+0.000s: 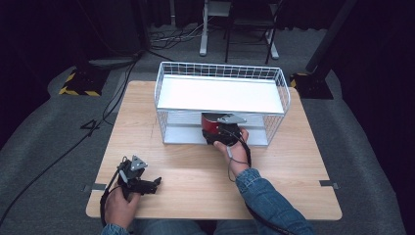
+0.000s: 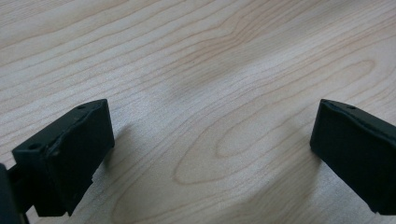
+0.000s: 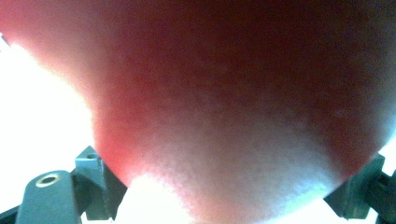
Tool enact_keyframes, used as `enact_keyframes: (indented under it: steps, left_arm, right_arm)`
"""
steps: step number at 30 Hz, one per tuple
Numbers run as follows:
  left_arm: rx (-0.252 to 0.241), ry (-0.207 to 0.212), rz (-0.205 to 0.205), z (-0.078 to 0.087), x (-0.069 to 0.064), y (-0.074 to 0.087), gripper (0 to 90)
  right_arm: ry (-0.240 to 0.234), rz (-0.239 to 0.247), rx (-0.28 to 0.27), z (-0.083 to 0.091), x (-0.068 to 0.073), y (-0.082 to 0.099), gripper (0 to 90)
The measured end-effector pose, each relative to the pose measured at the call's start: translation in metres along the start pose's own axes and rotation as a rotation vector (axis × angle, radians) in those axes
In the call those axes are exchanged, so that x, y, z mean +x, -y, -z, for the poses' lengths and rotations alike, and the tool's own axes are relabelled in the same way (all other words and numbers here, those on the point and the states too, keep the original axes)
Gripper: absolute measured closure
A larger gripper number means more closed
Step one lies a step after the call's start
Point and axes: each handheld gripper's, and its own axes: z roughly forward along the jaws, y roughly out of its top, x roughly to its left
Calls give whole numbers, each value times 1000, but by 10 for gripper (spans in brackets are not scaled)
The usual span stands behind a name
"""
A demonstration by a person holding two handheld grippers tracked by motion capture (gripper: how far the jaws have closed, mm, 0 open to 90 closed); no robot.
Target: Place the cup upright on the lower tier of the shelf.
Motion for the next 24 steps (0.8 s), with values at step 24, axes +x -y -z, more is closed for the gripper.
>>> enact_keyframes:
  steps: [24]
  left_arm:
    - [1,1,-2,0,0,0,0]
  right_arm:
    - [82,-57,-1,-21,-12,7,164]
